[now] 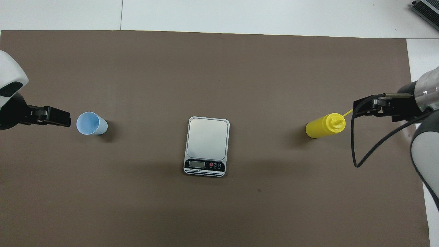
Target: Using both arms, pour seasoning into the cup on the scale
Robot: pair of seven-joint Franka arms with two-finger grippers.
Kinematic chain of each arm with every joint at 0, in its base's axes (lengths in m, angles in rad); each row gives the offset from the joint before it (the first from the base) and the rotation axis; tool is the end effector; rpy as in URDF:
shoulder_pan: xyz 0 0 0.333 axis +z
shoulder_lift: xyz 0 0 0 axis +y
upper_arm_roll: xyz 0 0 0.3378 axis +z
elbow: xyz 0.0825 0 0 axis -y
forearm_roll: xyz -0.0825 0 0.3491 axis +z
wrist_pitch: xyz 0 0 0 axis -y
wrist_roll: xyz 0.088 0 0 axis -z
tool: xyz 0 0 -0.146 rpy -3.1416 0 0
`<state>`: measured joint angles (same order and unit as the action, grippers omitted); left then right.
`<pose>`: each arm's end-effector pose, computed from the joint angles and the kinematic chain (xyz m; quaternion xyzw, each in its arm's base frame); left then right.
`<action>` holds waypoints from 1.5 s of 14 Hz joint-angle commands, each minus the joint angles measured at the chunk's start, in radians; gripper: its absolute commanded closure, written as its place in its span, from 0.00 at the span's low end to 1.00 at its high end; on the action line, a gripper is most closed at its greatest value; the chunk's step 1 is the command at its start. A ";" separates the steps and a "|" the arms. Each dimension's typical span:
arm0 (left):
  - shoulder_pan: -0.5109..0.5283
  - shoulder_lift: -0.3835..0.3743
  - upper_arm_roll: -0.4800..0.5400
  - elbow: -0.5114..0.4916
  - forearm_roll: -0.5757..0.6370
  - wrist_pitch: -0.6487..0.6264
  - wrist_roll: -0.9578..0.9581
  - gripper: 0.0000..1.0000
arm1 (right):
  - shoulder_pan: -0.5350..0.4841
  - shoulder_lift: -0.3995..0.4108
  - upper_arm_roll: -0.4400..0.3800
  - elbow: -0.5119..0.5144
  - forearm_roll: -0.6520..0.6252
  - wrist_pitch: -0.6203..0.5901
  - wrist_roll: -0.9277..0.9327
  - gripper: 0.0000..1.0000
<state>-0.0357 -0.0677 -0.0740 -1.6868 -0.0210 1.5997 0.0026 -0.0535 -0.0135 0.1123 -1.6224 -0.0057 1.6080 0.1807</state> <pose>0.4939 -0.0587 0.5934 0.9984 -0.0556 -0.0102 0.0075 0.5169 0.0300 0.5949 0.9981 -0.0608 -0.0001 0.0036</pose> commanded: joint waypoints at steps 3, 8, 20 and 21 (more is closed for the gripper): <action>0.004 -0.006 0.003 -0.005 0.003 -0.003 0.000 0.00 | -0.008 -0.006 0.006 -0.007 0.023 -0.005 -0.029 0.00; 0.054 -0.015 0.003 -0.040 -0.008 0.051 0.004 0.00 | -0.009 -0.005 0.006 -0.007 0.047 0.006 -0.053 0.00; 0.143 0.063 0.005 -0.471 -0.016 0.633 -0.053 0.00 | -0.006 -0.005 0.006 -0.004 0.030 0.003 -0.047 0.00; 0.142 0.065 0.005 -0.494 -0.016 0.666 -0.073 0.00 | -0.005 -0.005 0.006 -0.004 0.027 0.003 -0.047 0.00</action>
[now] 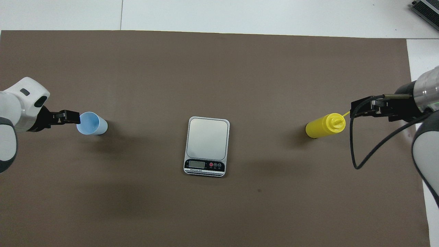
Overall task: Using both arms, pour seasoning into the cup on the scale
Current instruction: 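Grasp the blue cup with the left gripper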
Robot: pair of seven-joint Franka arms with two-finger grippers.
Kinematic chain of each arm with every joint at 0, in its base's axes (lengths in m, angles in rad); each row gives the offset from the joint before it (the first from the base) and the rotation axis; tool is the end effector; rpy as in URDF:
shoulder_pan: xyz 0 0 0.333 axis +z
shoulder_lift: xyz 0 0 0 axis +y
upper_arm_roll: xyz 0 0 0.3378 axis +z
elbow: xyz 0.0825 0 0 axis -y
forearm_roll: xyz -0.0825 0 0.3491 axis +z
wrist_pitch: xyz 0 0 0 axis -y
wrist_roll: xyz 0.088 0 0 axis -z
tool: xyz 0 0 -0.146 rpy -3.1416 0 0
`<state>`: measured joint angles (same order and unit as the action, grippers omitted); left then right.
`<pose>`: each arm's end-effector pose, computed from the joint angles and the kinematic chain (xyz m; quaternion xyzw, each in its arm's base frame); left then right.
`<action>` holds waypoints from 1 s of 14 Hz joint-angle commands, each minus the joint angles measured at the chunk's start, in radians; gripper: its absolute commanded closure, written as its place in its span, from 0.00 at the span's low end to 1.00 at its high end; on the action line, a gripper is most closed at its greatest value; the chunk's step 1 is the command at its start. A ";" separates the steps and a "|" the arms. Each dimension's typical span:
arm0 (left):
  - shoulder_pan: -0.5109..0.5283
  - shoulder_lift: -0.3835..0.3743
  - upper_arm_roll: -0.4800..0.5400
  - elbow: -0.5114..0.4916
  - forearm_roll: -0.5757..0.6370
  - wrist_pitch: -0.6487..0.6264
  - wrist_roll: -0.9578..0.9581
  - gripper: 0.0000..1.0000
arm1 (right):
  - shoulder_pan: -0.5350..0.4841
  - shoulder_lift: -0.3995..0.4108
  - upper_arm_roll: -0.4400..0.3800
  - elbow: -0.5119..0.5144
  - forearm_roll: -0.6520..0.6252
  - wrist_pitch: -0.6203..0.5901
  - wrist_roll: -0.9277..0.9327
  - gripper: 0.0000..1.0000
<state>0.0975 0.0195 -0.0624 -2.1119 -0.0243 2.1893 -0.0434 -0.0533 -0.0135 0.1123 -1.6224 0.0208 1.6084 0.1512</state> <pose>0.5246 0.0169 0.4128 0.9985 0.0460 0.0289 0.0108 0.5168 0.0339 0.5950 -0.9989 0.0465 0.0013 0.0095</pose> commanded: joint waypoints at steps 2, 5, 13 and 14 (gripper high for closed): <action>-0.001 0.002 -0.007 -0.089 -0.012 0.116 -0.038 0.00 | -0.005 -0.005 0.007 -0.004 -0.001 0.005 -0.015 0.00; -0.004 0.069 -0.007 -0.092 -0.012 0.193 -0.046 0.00 | -0.005 -0.005 0.009 -0.004 -0.028 0.007 -0.016 0.00; -0.005 0.125 -0.007 -0.088 -0.012 0.216 -0.044 0.98 | -0.005 -0.005 0.012 -0.005 -0.021 0.001 -0.016 0.00; -0.005 0.125 -0.007 -0.082 -0.011 0.204 -0.040 1.00 | -0.005 -0.005 0.010 -0.005 -0.019 0.001 -0.018 0.00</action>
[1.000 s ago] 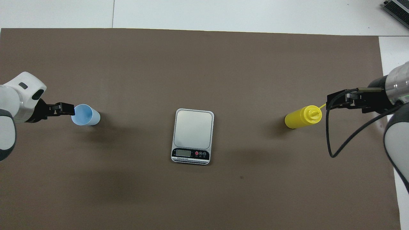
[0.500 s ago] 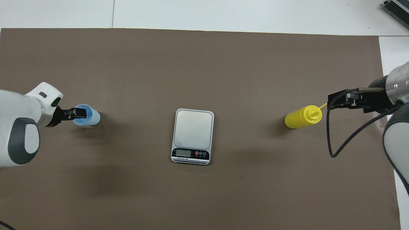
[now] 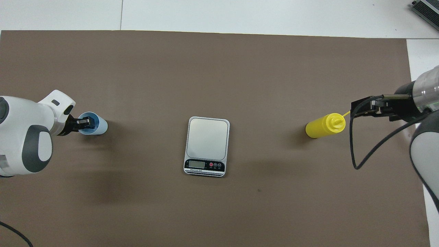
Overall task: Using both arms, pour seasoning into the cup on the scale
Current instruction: 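Grasp the blue cup with the left gripper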
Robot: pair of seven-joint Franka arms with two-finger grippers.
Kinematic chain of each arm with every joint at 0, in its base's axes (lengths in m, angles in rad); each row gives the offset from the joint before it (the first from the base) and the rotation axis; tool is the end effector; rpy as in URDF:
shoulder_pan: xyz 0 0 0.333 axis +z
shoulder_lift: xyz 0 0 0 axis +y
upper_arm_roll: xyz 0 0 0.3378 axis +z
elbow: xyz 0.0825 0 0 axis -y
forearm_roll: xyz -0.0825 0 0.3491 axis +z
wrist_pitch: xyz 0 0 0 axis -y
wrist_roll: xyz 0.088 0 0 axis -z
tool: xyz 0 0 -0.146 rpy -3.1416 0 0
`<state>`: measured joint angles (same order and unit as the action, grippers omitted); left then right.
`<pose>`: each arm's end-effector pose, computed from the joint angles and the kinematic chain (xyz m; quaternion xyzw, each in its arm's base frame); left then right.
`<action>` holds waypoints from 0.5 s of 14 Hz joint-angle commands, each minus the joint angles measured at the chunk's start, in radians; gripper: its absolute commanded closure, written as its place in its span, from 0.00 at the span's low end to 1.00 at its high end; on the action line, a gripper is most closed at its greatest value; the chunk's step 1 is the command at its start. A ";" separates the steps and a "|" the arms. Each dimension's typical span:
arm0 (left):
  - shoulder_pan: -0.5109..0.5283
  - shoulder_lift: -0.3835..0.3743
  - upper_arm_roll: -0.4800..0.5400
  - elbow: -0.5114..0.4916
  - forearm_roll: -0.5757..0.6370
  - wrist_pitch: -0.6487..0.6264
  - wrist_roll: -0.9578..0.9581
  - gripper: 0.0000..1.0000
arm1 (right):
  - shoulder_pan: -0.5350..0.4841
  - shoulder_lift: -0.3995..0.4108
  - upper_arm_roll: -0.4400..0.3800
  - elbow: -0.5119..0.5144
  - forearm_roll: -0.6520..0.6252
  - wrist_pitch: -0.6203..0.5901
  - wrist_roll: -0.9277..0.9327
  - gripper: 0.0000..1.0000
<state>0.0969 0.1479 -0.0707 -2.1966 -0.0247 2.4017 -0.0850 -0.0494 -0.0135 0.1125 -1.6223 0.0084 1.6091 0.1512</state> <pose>0.5348 0.0136 0.3295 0.9974 0.0649 0.0283 0.0146 0.5169 0.0342 0.5950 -0.9990 0.0442 0.0003 0.0034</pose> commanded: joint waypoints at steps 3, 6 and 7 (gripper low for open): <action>-0.006 -0.007 0.000 0.050 -0.009 -0.062 0.022 1.00 | -0.009 -0.005 0.010 -0.005 -0.007 -0.002 -0.021 0.00; -0.006 -0.013 -0.003 0.157 -0.009 -0.194 0.028 1.00 | -0.009 -0.005 0.010 -0.005 -0.005 0.002 -0.021 0.00; -0.006 -0.019 -0.007 0.200 -0.011 -0.250 0.024 1.00 | -0.010 -0.006 0.010 -0.005 -0.004 0.002 -0.021 0.00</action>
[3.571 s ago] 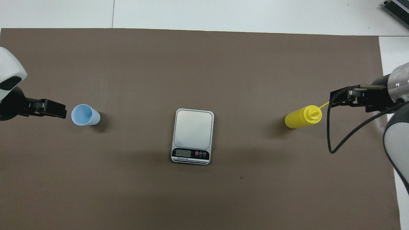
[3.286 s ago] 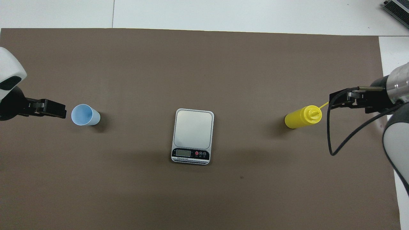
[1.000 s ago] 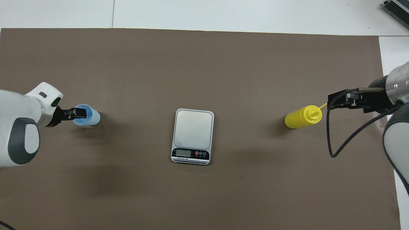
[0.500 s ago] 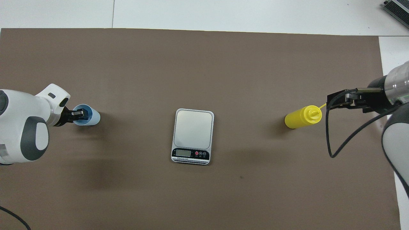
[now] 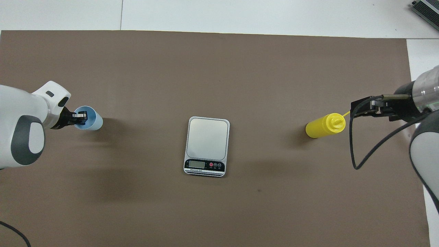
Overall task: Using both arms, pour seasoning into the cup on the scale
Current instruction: 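Grasp the blue cup with the left gripper, then carry the blue cup with the left gripper onto the scale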
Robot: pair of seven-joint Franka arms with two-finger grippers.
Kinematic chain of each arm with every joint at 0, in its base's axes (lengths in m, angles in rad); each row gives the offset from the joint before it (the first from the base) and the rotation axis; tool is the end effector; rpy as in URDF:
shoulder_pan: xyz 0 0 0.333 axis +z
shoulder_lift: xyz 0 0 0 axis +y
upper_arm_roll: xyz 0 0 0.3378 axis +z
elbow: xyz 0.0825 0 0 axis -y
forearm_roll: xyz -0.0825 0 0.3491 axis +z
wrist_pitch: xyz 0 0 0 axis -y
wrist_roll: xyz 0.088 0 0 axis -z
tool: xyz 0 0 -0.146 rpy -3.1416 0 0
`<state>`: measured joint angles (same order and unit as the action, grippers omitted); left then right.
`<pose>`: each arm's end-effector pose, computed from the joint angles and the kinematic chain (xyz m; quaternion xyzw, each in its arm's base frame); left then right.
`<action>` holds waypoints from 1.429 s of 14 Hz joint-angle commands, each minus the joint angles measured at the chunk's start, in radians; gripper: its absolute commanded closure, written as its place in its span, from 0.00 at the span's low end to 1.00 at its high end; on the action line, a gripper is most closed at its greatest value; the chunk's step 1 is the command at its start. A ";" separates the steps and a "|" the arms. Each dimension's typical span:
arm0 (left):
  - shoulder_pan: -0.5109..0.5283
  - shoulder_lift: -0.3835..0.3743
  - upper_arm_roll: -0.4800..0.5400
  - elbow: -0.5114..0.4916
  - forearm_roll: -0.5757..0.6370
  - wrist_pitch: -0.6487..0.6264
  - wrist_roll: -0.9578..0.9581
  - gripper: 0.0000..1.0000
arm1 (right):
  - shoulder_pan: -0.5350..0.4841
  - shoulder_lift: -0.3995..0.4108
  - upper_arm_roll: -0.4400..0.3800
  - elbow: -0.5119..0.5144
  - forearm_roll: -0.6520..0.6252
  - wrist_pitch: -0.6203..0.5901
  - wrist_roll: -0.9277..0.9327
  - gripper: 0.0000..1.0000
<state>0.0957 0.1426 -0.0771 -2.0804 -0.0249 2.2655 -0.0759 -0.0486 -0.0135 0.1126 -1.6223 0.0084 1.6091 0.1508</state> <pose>0.5512 0.0097 0.3675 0.9981 0.0555 0.0210 0.0158 0.5168 0.0347 0.5950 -0.9990 0.0436 0.0003 0.0034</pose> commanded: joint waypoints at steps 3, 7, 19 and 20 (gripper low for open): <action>-0.045 -0.024 -0.013 0.218 -0.012 -0.280 -0.016 1.00 | -0.011 -0.005 0.010 -0.005 -0.002 0.002 -0.022 0.00; -0.148 -0.040 -0.053 0.292 -0.010 -0.323 -0.190 1.00 | -0.014 -0.005 0.010 -0.005 -0.001 0.005 -0.027 0.00; -0.609 0.104 -0.073 0.237 0.121 -0.064 -0.726 1.00 | -0.020 -0.005 0.010 -0.005 0.001 0.005 -0.024 0.00; -0.619 0.106 -0.073 0.221 0.125 -0.055 -0.728 1.00 | -0.020 -0.005 0.010 -0.005 0.002 0.005 -0.022 0.00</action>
<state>-0.4860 0.2356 -0.1687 -1.8319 0.0654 2.1720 -0.7664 -0.0573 -0.0135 0.1125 -1.6223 0.0084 1.6091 0.1488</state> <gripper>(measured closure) 0.965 0.000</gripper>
